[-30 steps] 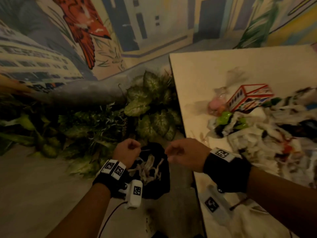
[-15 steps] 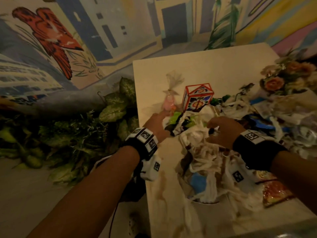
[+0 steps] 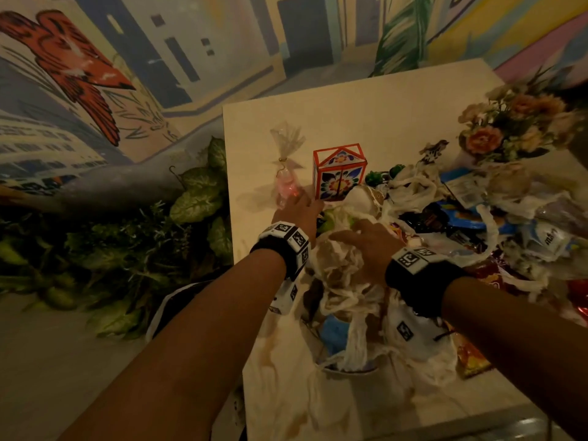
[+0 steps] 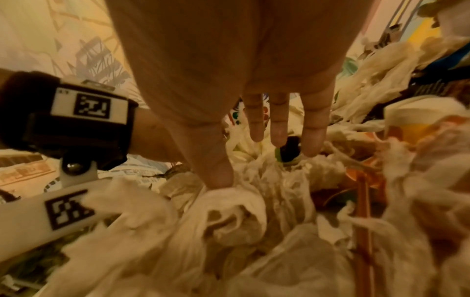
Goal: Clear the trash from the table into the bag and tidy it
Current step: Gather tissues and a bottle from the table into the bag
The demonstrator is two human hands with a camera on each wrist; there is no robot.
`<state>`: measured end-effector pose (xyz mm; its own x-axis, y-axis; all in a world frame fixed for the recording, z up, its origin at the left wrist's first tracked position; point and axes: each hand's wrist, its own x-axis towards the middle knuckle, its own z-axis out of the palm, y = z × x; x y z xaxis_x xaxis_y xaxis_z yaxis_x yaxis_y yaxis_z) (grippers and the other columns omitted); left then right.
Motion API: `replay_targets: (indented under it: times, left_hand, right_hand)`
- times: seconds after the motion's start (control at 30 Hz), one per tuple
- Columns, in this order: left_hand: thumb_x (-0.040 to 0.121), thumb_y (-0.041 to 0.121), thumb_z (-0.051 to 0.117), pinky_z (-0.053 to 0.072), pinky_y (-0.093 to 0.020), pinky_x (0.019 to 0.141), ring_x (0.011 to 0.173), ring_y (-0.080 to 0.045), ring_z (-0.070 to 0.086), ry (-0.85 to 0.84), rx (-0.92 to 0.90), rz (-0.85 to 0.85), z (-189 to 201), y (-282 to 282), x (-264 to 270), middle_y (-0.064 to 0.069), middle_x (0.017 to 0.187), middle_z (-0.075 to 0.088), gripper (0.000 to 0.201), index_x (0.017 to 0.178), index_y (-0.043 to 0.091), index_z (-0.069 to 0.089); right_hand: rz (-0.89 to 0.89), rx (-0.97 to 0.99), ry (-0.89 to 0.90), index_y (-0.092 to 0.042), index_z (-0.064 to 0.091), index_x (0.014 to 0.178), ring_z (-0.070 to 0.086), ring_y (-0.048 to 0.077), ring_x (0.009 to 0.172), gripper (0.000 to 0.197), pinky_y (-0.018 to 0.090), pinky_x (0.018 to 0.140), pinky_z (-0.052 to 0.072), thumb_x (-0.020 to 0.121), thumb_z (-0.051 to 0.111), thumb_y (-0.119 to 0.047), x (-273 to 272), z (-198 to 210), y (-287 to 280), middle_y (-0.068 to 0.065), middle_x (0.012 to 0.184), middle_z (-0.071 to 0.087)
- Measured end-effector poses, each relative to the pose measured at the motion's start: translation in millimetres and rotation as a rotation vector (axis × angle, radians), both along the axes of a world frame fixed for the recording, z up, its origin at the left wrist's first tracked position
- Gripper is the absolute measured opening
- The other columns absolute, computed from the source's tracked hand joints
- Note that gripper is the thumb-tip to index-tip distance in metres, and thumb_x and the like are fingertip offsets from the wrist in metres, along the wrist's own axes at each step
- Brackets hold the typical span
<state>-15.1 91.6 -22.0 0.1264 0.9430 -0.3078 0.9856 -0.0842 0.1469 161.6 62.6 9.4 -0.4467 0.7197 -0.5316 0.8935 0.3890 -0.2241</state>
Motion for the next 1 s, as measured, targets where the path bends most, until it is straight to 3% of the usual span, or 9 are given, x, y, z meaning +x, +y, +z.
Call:
replay_targets:
  times: [0.13,0.23,0.3,0.43,0.53,0.67,0.77,0.87,1.0]
  left_hand:
    - [0.083,0.02,0.064,0.034,-0.054,0.107,0.142,-0.034,0.011,-0.006,-0.035,0.043,-8,-2,0,-0.007,0.157,0.008,0.06,0.137,0.022,0.036]
    - [0.082,0.019,0.065,0.036,-0.052,0.107,0.137,-0.037,0.022,-0.03,-0.052,0.069,-11,-5,0,-0.008,0.157,0.006,0.062,0.137,0.018,0.037]
    - [0.081,0.016,0.064,0.035,-0.049,0.108,0.135,-0.038,0.026,-0.07,-0.049,0.105,-11,-7,-1,-0.008,0.157,0.007,0.064,0.138,0.016,0.036]
    - [0.078,0.019,0.066,0.041,-0.039,0.104,0.128,-0.035,0.041,-0.192,-0.041,0.2,-2,-7,-7,-0.01,0.152,0.026,0.077,0.145,0.018,0.028]
    - [0.075,0.022,0.067,0.048,-0.029,0.084,0.106,-0.028,0.057,-0.307,-0.014,0.284,13,-9,-10,-0.008,0.128,0.054,0.059,0.13,0.021,0.047]
    - [0.072,0.026,0.072,0.042,-0.02,0.074,0.096,-0.022,0.061,-0.413,0.005,0.35,25,-12,-9,-0.003,0.113,0.064,0.057,0.125,0.024,0.053]
    - [0.069,0.032,0.074,0.043,-0.02,0.076,0.092,-0.018,0.061,-0.489,0.031,0.365,33,-16,-3,-0.001,0.108,0.065,0.056,0.121,0.024,0.056]
    - [0.069,0.034,0.075,0.042,-0.019,0.077,0.083,-0.011,0.055,-0.571,0.054,0.385,43,-19,4,0.009,0.094,0.059,0.055,0.12,0.025,0.058]
    - [0.069,0.031,0.074,0.047,-0.022,0.079,0.084,-0.011,0.059,-0.608,0.052,0.385,50,-23,8,0.006,0.099,0.066,0.051,0.117,0.028,0.06]
  right_hand:
    - [0.049,0.014,-0.036,-0.047,0.024,0.138,0.03,0.036,0.129,0.08,0.046,0.101,0.036,0.075,0.071,-0.031,-12,-9,-2,0.005,0.142,0.023]
    - [-0.001,-0.009,-0.005,-0.043,0.032,0.136,0.027,0.036,0.13,0.075,0.046,0.103,0.035,0.076,0.067,-0.015,-14,-13,0,0.005,0.144,0.019]
    - [0.008,0.024,0.017,-0.039,0.039,0.132,0.031,0.035,0.128,0.061,0.045,0.101,0.036,0.08,0.063,-0.016,-11,-13,1,0.006,0.141,0.022]
    - [-0.046,0.043,0.083,-0.027,0.051,0.122,0.037,0.034,0.124,0.047,0.04,0.096,0.04,0.078,0.065,-0.017,0,-11,2,0.008,0.14,0.026]
    - [-0.146,0.073,0.176,-0.022,0.057,0.105,0.049,0.03,0.108,0.034,0.028,0.077,0.04,0.075,0.066,-0.01,10,-7,7,0.007,0.13,0.035]
    - [-0.215,0.095,0.245,-0.019,0.06,0.092,0.053,0.033,0.098,0.013,0.034,0.078,0.046,0.079,0.063,-0.017,21,1,14,0.008,0.127,0.037]
    - [-0.257,0.047,0.253,-0.027,0.053,0.076,0.052,0.032,0.1,0.026,0.039,0.083,0.048,0.065,0.077,-0.026,27,6,14,0.005,0.11,0.046]
    - [-0.321,0.041,0.277,-0.035,0.043,0.065,0.049,0.031,0.102,0.034,0.039,0.085,0.044,0.058,0.076,-0.038,30,15,12,-0.004,0.093,0.044]
    - [-0.352,0.067,0.205,-0.028,0.047,0.078,0.042,0.03,0.108,0.033,0.044,0.088,0.041,0.06,0.07,-0.042,31,31,11,0.003,0.107,0.05]
